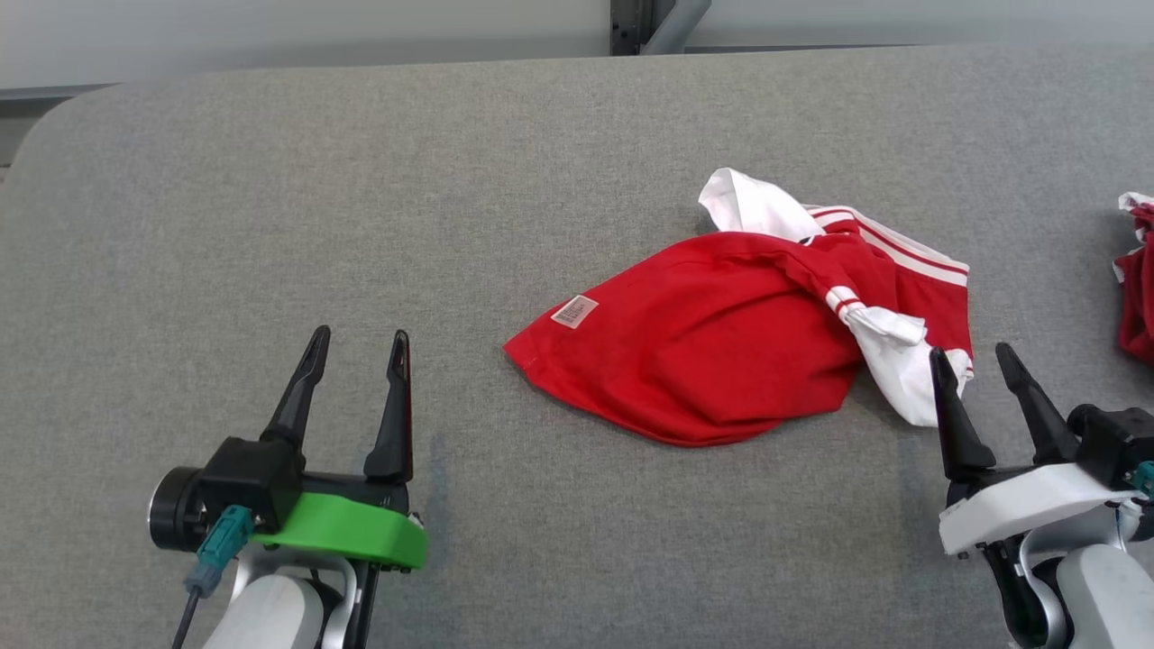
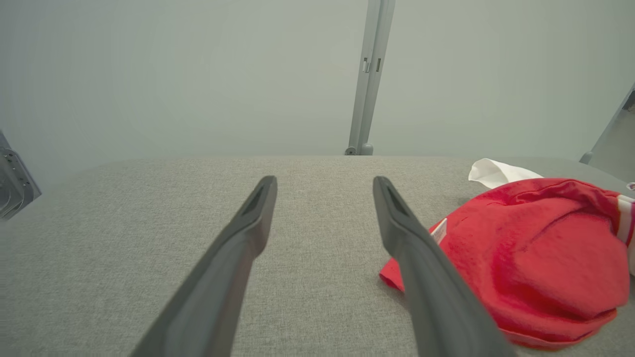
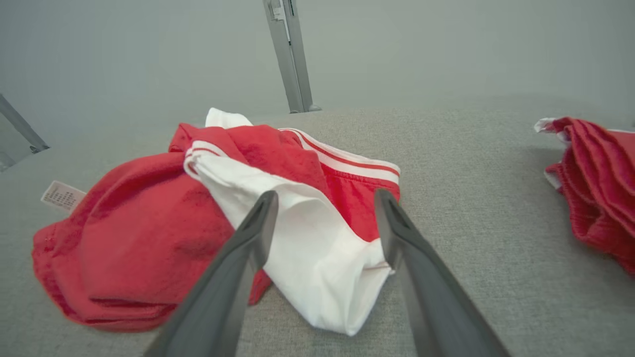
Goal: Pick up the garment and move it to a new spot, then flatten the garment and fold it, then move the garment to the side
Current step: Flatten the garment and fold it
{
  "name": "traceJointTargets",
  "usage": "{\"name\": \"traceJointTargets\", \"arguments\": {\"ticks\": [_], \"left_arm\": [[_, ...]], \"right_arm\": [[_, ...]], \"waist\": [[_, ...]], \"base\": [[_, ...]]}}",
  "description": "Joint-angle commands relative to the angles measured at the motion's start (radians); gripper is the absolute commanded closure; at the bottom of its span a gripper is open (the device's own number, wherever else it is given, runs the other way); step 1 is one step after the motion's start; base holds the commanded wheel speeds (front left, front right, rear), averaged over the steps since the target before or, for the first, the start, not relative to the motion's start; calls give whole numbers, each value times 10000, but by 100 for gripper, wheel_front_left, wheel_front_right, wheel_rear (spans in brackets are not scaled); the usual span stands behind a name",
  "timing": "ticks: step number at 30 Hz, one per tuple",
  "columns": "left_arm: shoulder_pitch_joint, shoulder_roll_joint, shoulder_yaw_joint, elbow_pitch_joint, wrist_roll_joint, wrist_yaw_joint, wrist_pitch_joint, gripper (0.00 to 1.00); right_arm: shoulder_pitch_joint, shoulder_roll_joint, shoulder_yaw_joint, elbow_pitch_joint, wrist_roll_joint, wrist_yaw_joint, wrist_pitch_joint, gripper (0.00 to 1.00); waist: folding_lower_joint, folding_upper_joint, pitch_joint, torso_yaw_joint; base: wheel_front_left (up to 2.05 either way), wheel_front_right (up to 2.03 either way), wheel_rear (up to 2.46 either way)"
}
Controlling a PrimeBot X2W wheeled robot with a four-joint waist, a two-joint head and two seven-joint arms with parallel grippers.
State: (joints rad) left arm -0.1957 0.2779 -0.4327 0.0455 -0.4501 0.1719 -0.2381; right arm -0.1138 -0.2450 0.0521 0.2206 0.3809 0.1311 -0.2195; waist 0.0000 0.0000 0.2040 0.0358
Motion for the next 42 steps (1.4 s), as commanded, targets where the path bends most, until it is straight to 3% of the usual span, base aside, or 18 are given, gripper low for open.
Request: {"name": "traceJointTargets", "arguments": {"ticks": [1,13,25,29,35,42], "left_arm": [[91,81,25,0,-95,55,-26,0],[863,315,31,-244,-232,308,153,0],[717,456,-48,-360,-230,298,390,0],[28,395,-247,-156,-277,-38,747,0],[-1048,-79,-932,1174,-981,-1024,2084,0],[-1631,-567,-1136,2427,-1376,-1427,2469,0]], "right_arm": [[103,27,-43,-78,-79,-8,-65,0],[917,702,-625,-2119,-951,-8,589,0],[1099,848,-754,-2686,-973,-8,932,0],[851,816,-657,-2848,-913,-8,1013,0],[553,758,-422,-2879,-881,-7,1084,0],[355,734,-248,-2702,-754,-8,992,0]], "waist": [[0,0,-157,-39],[0,0,-942,-119],[0,0,-830,-115],[0,0,-492,-217],[0,0,212,-632],[0,0,734,-951]], "base": [[0,0,0],[0,0,0],[0,0,0],[0,0,0],[0,0,0],[0,0,0]]}}
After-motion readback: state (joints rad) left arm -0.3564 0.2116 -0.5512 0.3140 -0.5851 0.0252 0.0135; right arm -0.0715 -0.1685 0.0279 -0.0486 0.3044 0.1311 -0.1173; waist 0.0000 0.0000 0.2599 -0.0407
